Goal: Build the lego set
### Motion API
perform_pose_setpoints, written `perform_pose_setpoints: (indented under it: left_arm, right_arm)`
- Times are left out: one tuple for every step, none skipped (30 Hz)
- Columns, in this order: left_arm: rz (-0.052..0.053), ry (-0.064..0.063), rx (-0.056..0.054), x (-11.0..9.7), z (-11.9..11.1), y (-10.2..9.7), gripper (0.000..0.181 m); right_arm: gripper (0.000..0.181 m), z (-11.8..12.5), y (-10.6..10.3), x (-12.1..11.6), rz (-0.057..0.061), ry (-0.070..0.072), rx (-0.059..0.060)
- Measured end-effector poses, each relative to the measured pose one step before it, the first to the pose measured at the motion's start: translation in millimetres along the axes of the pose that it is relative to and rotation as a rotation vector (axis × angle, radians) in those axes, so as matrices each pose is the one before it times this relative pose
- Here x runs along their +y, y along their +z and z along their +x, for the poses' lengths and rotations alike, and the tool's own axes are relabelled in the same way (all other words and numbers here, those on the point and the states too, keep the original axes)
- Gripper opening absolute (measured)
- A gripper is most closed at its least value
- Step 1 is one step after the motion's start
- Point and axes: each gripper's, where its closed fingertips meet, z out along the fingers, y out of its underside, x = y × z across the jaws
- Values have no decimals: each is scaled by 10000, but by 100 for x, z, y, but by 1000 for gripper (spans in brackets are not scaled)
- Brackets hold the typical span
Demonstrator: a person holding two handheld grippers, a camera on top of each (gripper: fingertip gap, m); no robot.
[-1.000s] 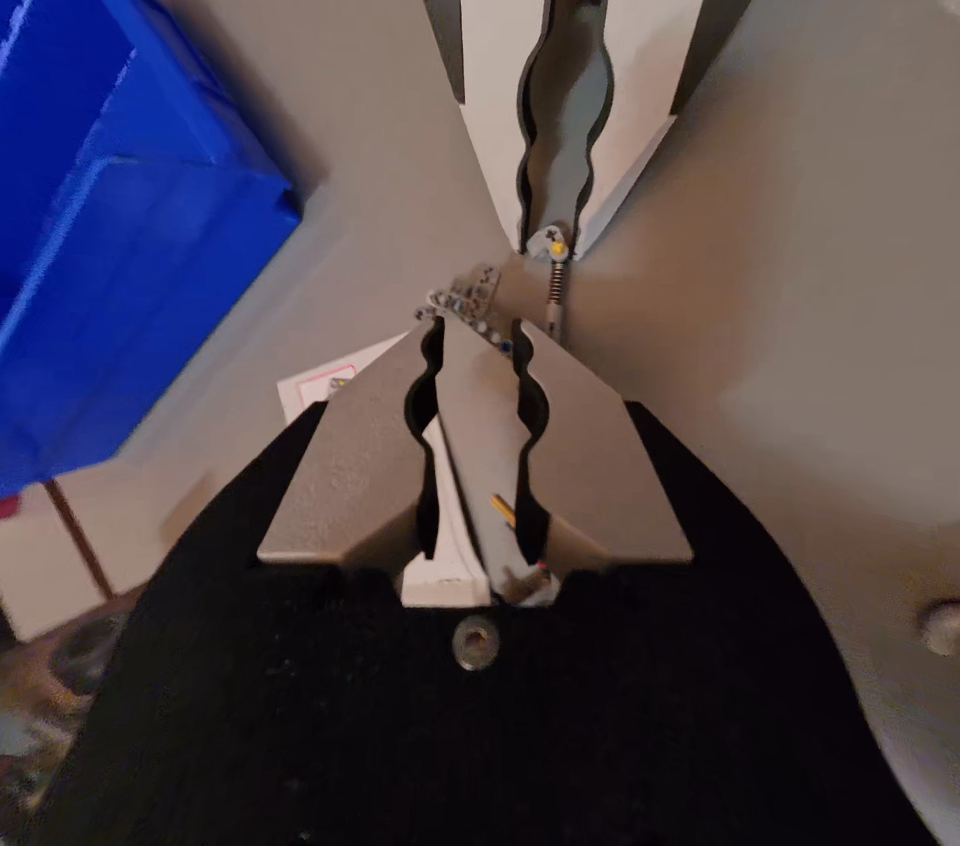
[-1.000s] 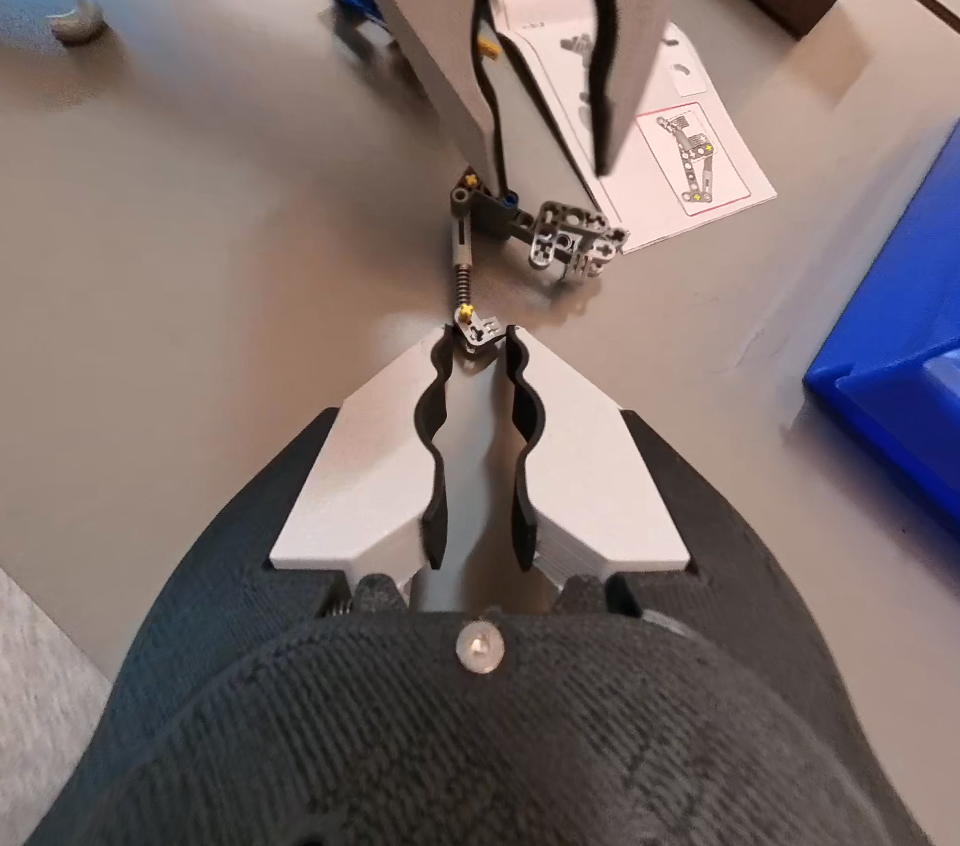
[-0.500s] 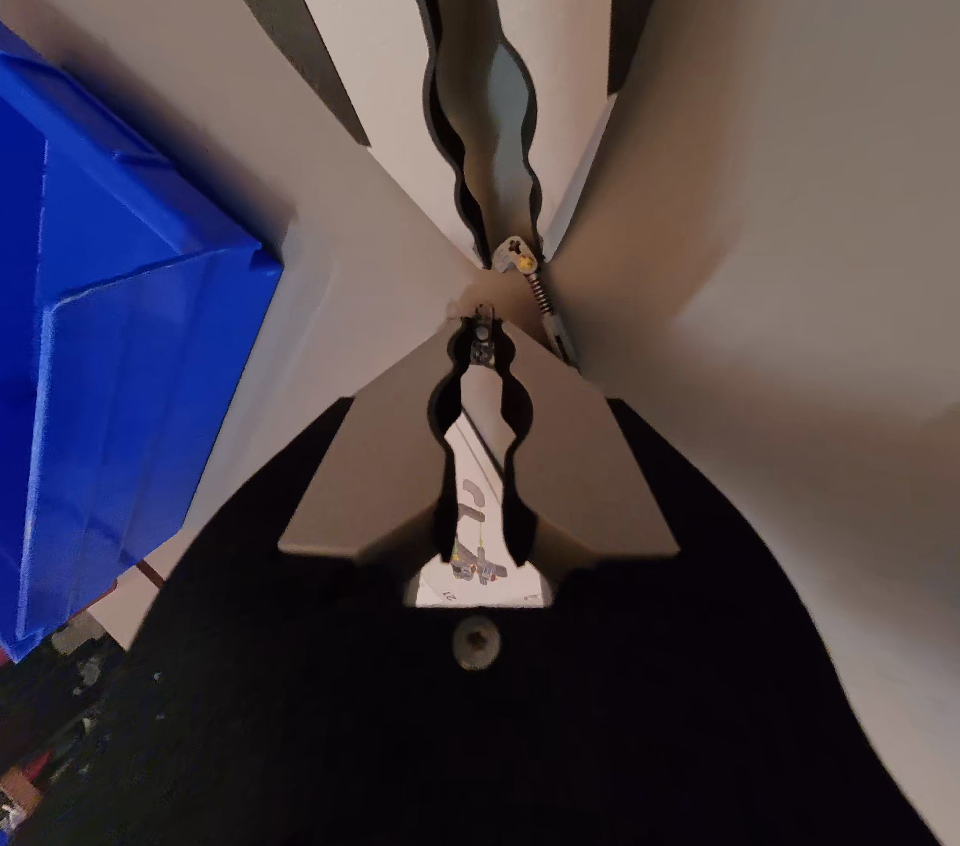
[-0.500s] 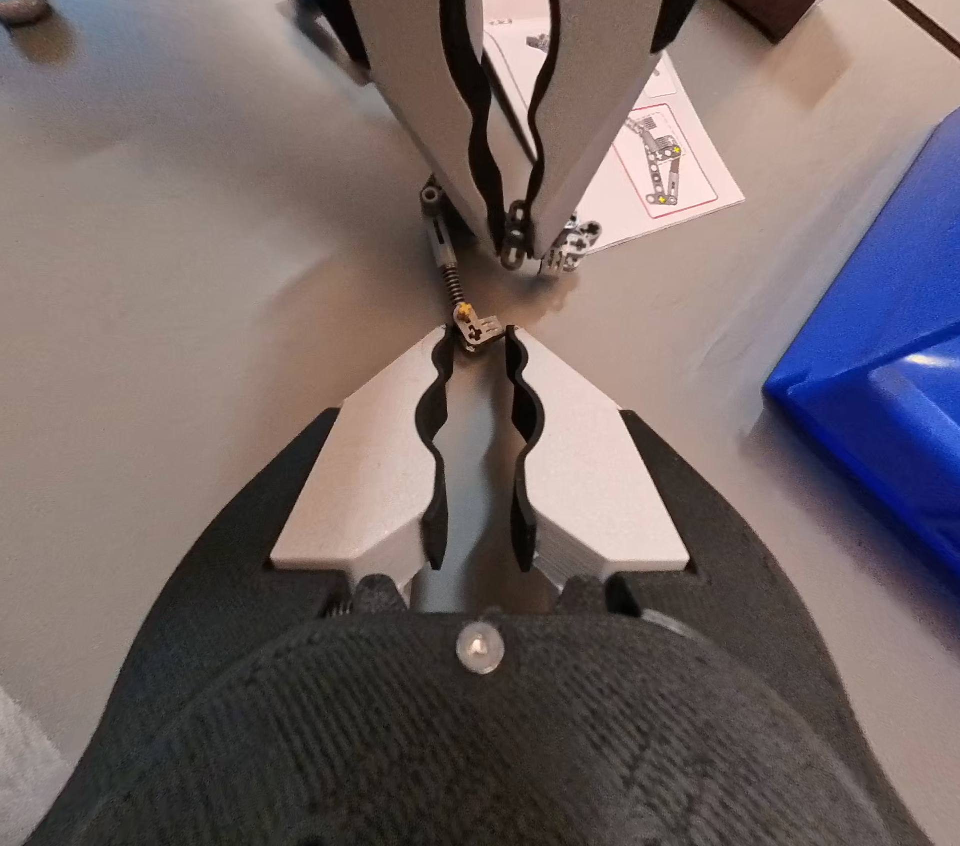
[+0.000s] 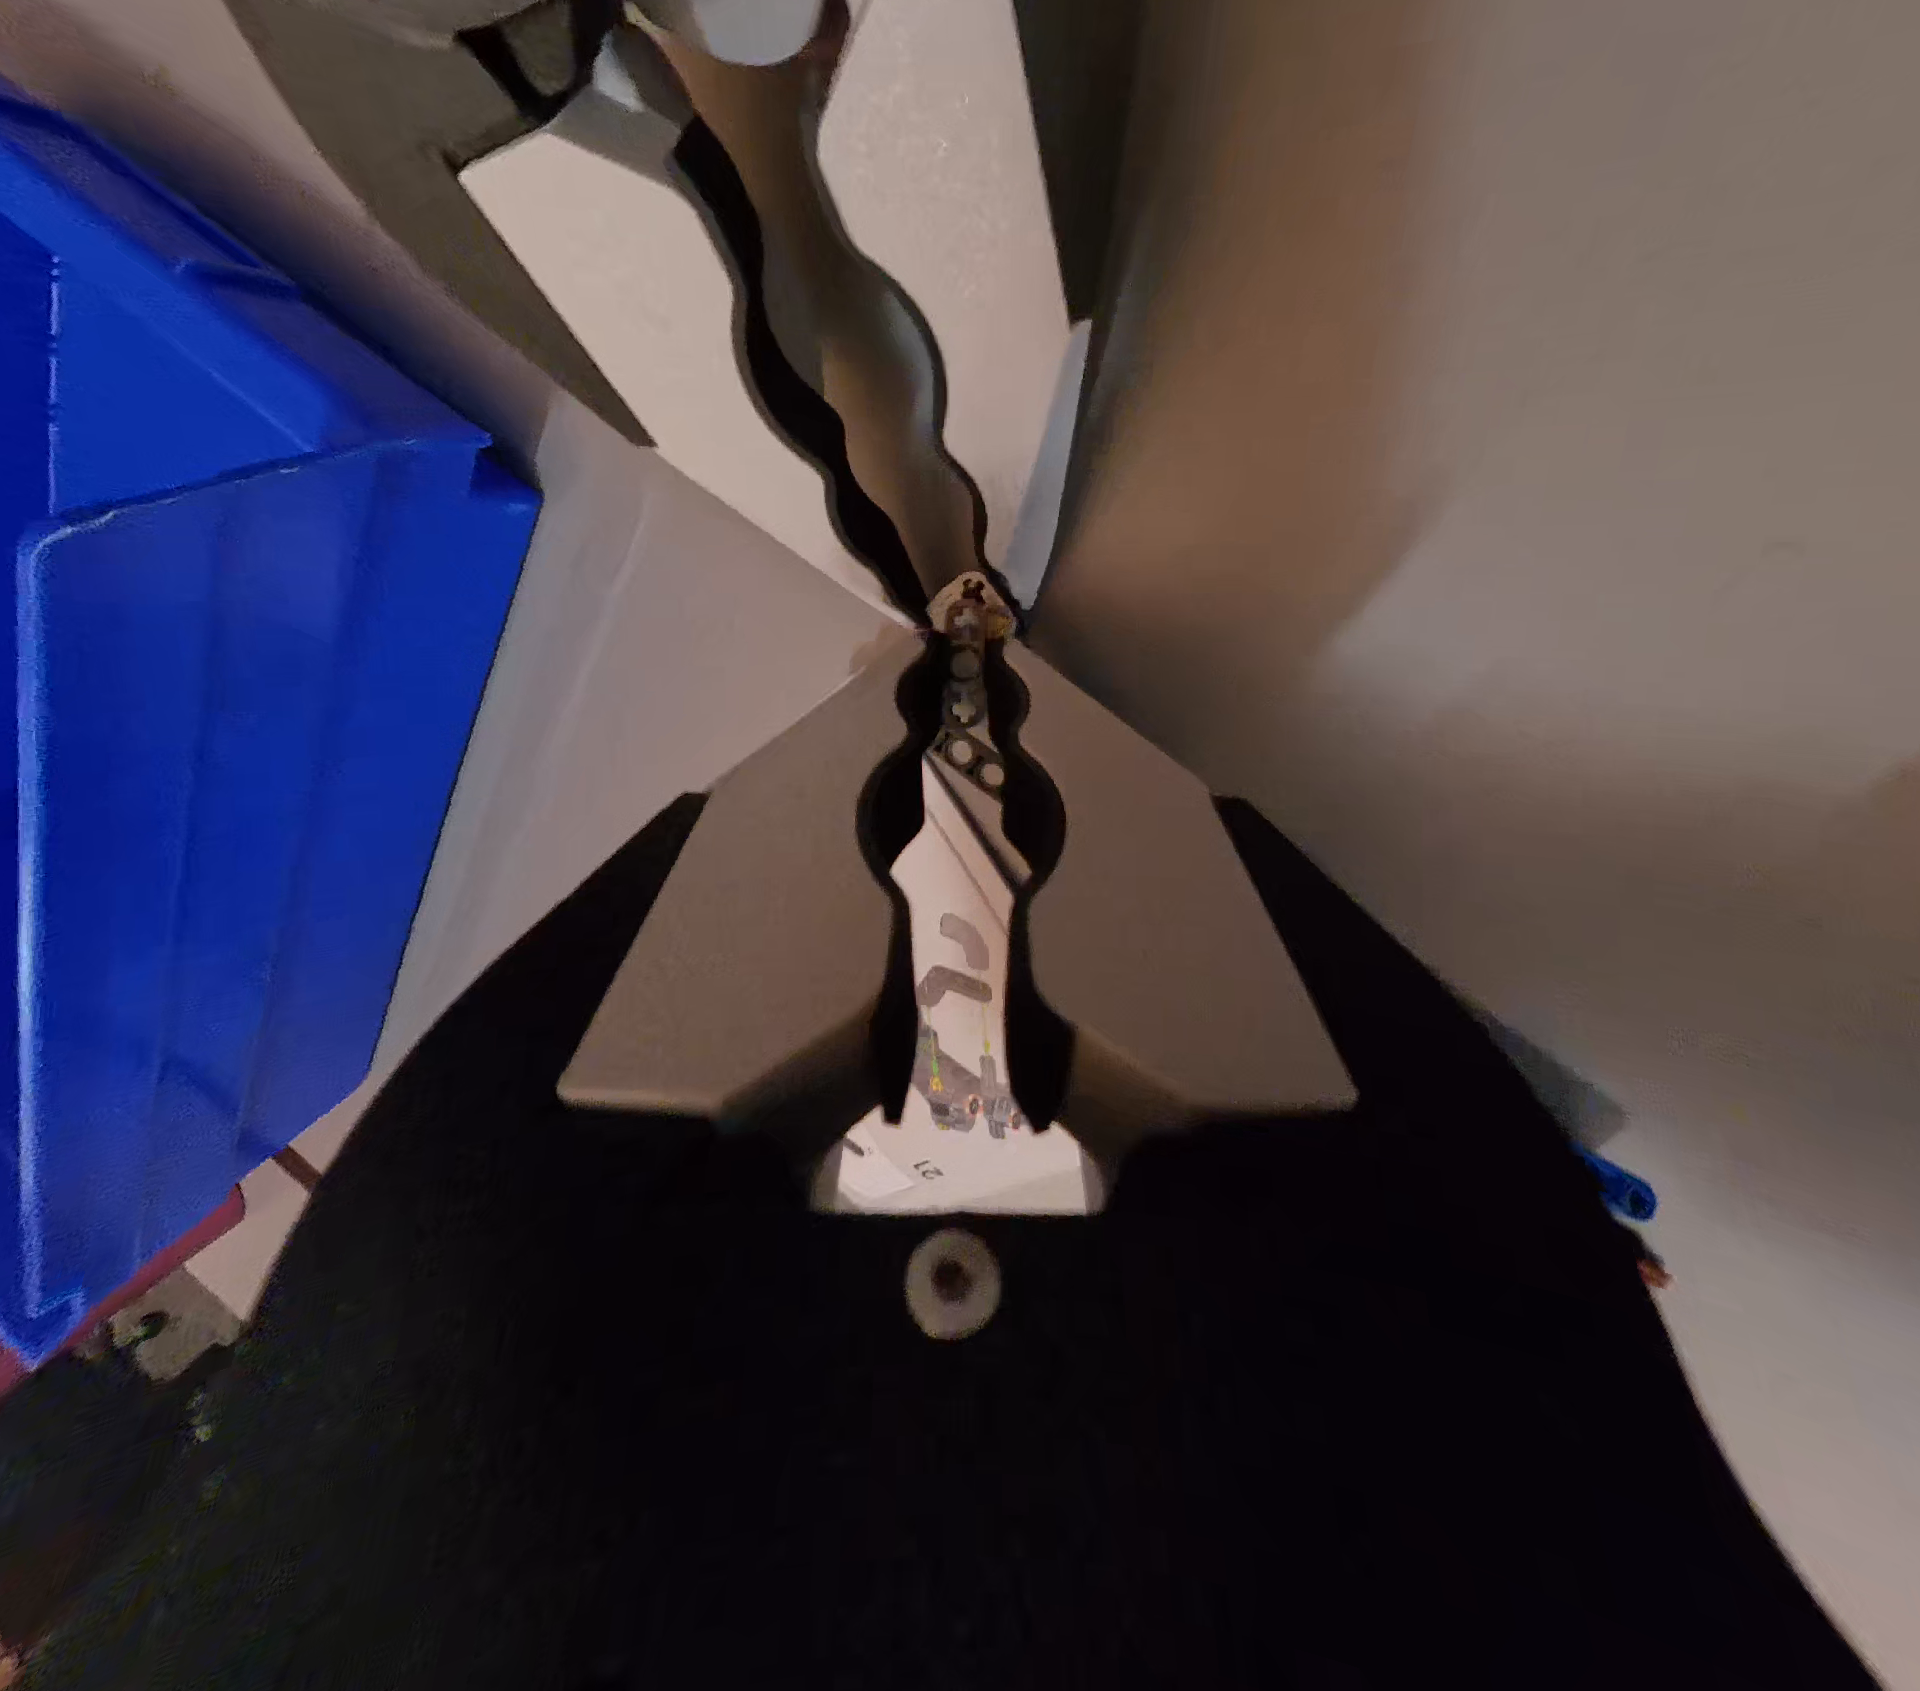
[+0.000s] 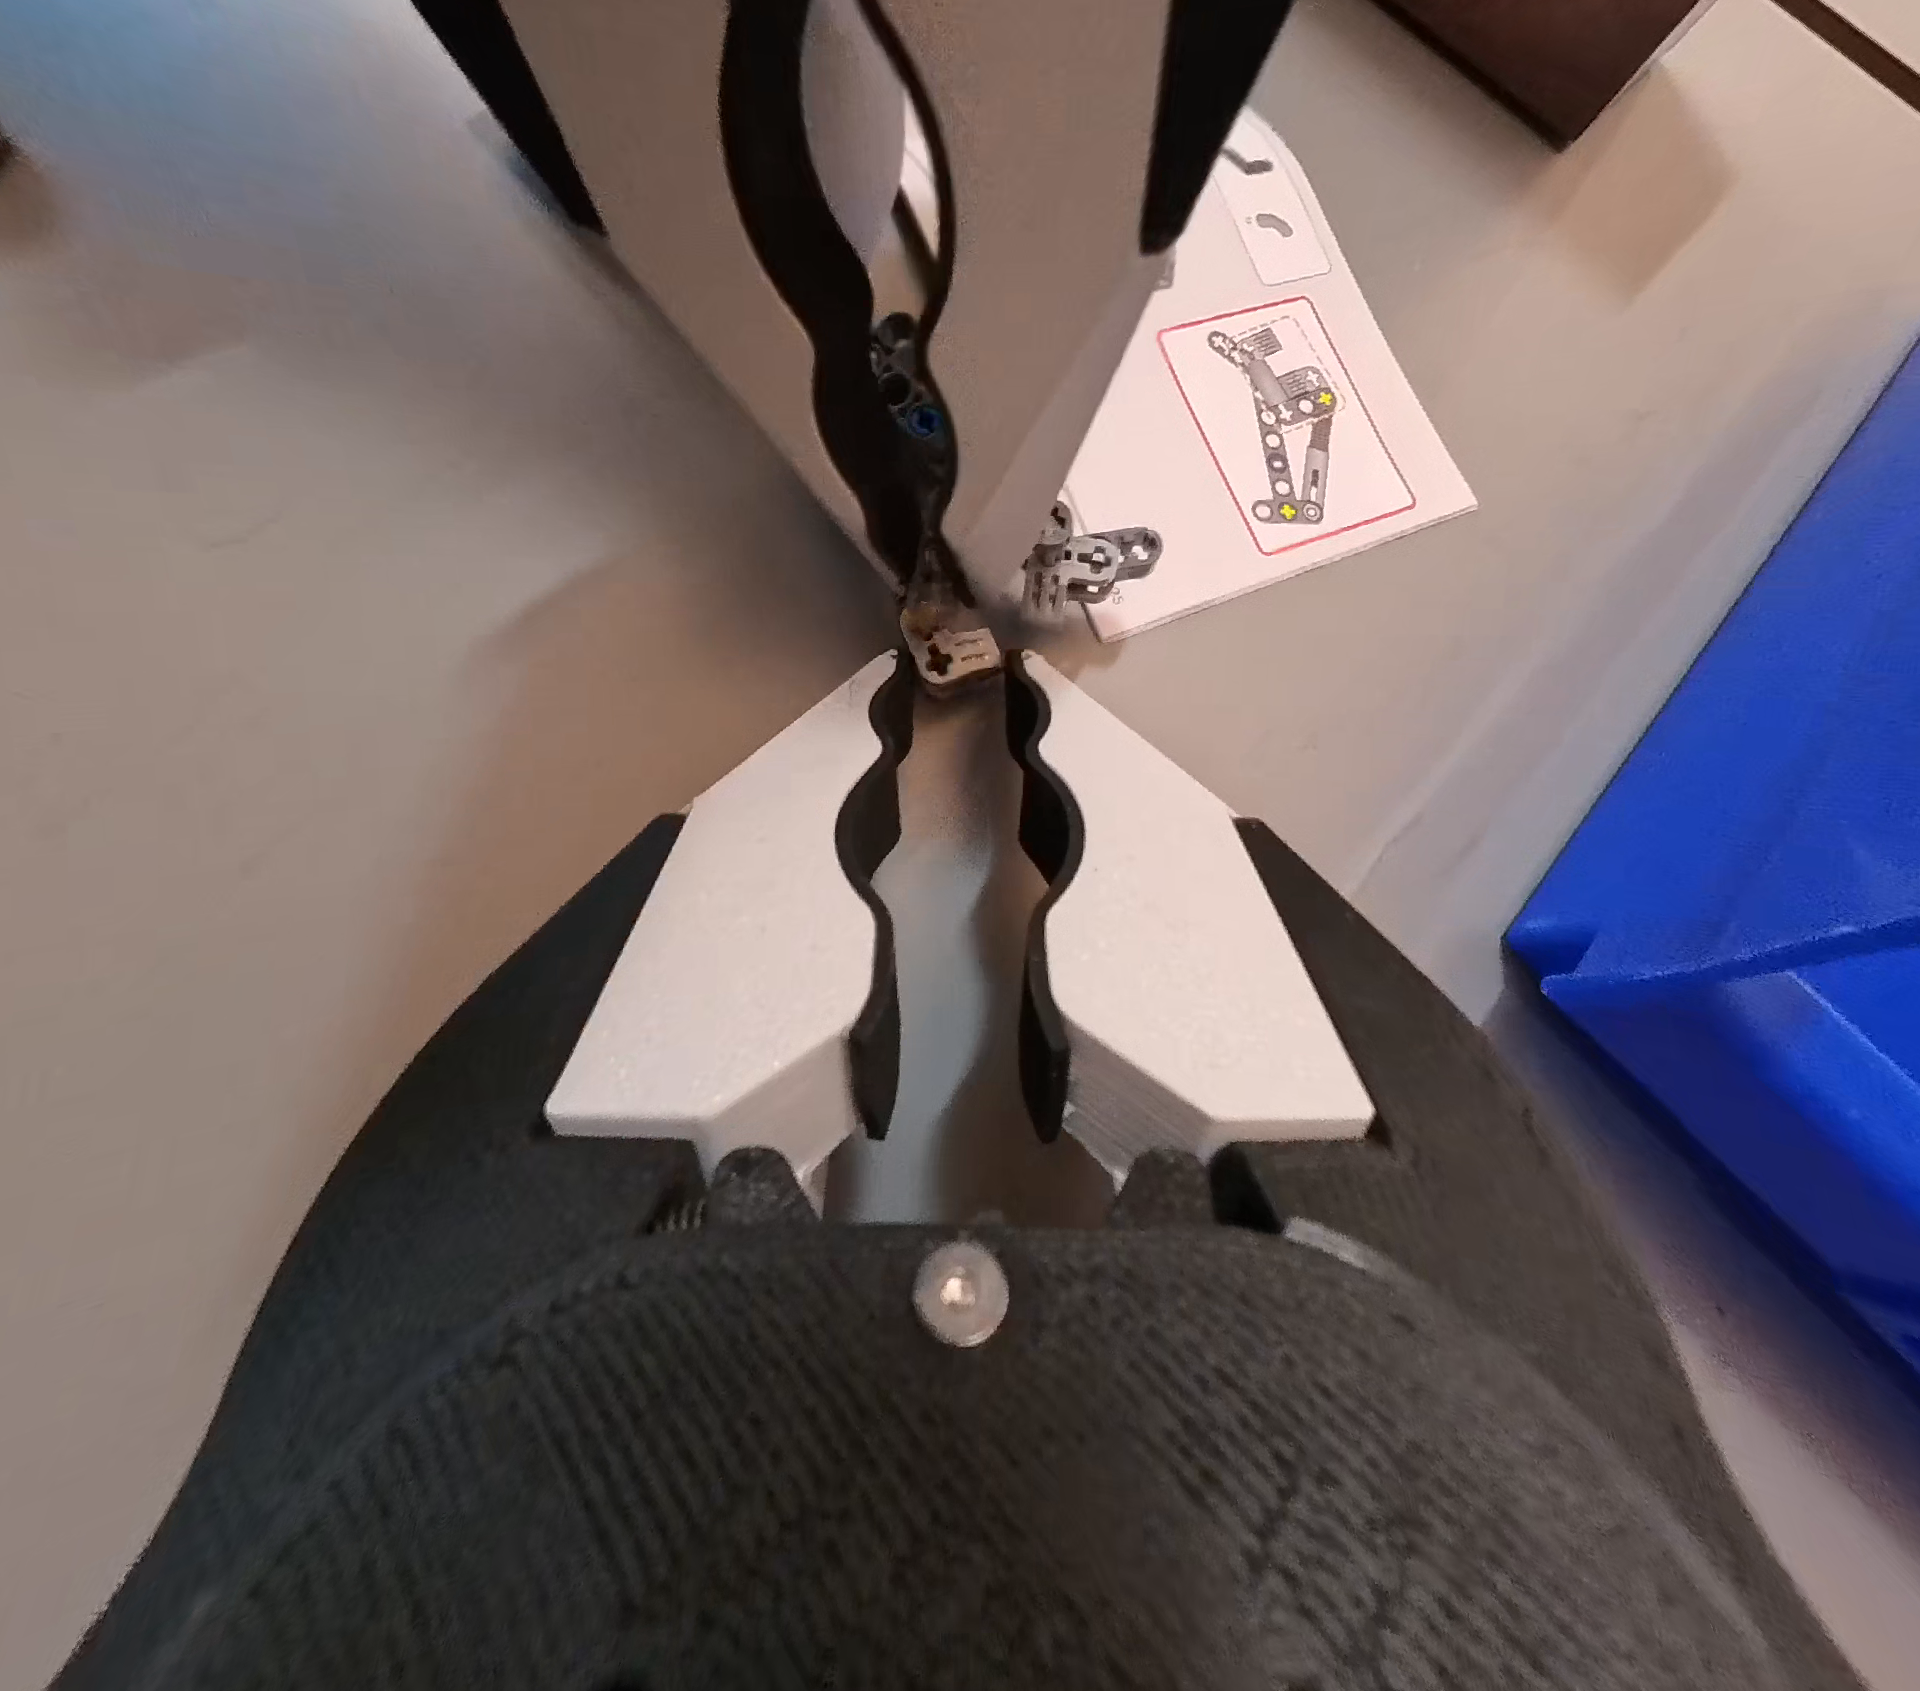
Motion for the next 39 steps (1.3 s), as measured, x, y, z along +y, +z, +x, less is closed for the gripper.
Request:
perform_pose_setpoints:
  left_arm:
    - [-82, 152, 39, 57, 16, 42, 4]
    - [-37, 119, 52, -14, 42, 60, 4]
    - [-66, 96, 49, 30, 17, 63, 4]
    - [-140, 100, 4, 140, -36, 46, 4]
    - [-150, 111, -21, 142, -67, 13, 4]
    - [-96, 88, 13, 57, -11, 1, 4]
    - [-50, 51, 38, 4, 25, 7, 4]
    - [-34, 49, 31, 3, 21, 12, 4]
    - [-22, 64, 23, 1, 18, 22, 4]
    - [-10, 60, 19, -19, 7, 34, 4]
    - [1, 34, 24, -20, 12, 25, 4]
    - [-12, 17, 32, 11, -3, 6, 4]
    - [-45, 35, 31, 21, 3, -8, 4]
    - [-74, 55, 31, 28, 6, 3, 4]
    - [-92, 73, 40, 6, 14, 26, 4]
    - [-112, 79, 55, 21, 17, 27, 4]
    - [-116, 60, 68, 24, 34, 17, 4]
    - [-87, 50, 78, 17, 21, 21, 4]
    - [-56, 42, 80, -8, 24, 31, 4]
    - [-34, 21, 76, -1, 18, 25, 4]
    - [-7, -5, 68, 8, 12, 22, 5]
    - [16, -21, 60, -5, 13, 15, 4]
    - [14, -19, 42, 0, 5, 7, 4]
    - [-12, -10, 15, 63, -9, 30, 4]
    - [-28, -10, -17, 108, -51, 36, 5]
    - [7, -25, -23, 57, -48, 29, 5]
    - [43, -46, 3, 11, -14, 7, 5]
    - [42, -42, 5, 3, -12, 6, 5]
    - [16, -28, -13, 32, -40, 7, 5]
    - [8, -19, -18, 43, -50, 11, 5]
    - [17, -21, -17, 41, -43, 4, 5]
    - [9, -34, -25, 70, -58, 1, 5]
    - [-5, -50, -32, 93, -51, 9, 5]
    - [-10, -62, -37, 101, -34, -9, 5]
    - [6, -59, -35, 71, -17, -13, 5]
    - [38, -48, -41, 32, 1, -13, 4]
    - [49, -74, -64, 35, -10, -51, 4]
    - [23, -143, -88, 117, -52, -111, 5]
    - [61, -200, -146, 86, -150, -187, 7]
  right_arm:
    - [15, 141, 50, -12, -14, 123, -3]
    - [15, 171, 30, 15, -13, 136, 25]
    - [15, 15, -2, 8, -2, 61, -33]
    - [15, 0, -8, -11, 3, -9, 4]
    - [15, 10, 7, 8, -1, -41, 46]
    - [15, -7, 4, -7, 0, -45, 36]
    - [15, -7, -10, -2, 3, -22, 13]
    - [15, -4, -6, 4, 1, -1, 1]
    - [15, 9, 3, 6, -2, 18, -10]
    - [15, 20, 1, 14, -6, 38, -8]
    - [15, 22, 2, 0, -5, 37, -11]
    - [15, -1, 3, 4, -1, 22, -15]
    - [15, 2, -12, 12, -2, 8, 3]
    - [15, 13, -12, 9, -2, -11, 17]
    - [15, 5, 1, 8, -2, -19, 20]
    - [15, -3, -12, 8, -1, -8, 7]
    - [15, 3, -9, 34, -13, 10, -4]
    - [15, 2, 0, 67, -39, 30, -20]
    - [15, 7, 2, 61, -32, 31, -23]
    - [15, -2, -10, 13, 0, 13, -13]
    - [15, 8, -22, 22, -2, 1, 1]
    - [15, -2, -53, 36, -4, 9, 2]
    - [15, -20, -92, 73, -2, 32, -25]
    - [17, -104, -215, 53, 48, 82, -93]
    - [17, -156, -343, -229, 244, 118, -108]
    - [15, -197, -420, -498, 403, 109, -97]
    - [14, -57, -369, -503, 381, 171, -3]
    - [15, 129, -207, -336, 246, 165, 120]
    - [19, 185, -11, -24, 21, 6, 120]
    - [26, 174, 170, 252, -183, -118, 45]
    - [30, 238, 260, 385, -281, -162, 38]
    - [30, 175, 273, 339, -257, -163, 19]
    - [29, -63, 267, 166, -164, -200, -92]
    - [26, -97, 189, -27, -42, -247, -58]
    - [25, 42, 121, -66, 1, -218, 50]
    - [25, 64, 80, 46, -48, -62, 42]
    - [27, 39, 44, 96, -65, 91, -19]
    - [26, 27, 4, 104, -55, 142, -48]
    - [25, 36, -33, 52, -11, 121, -29]
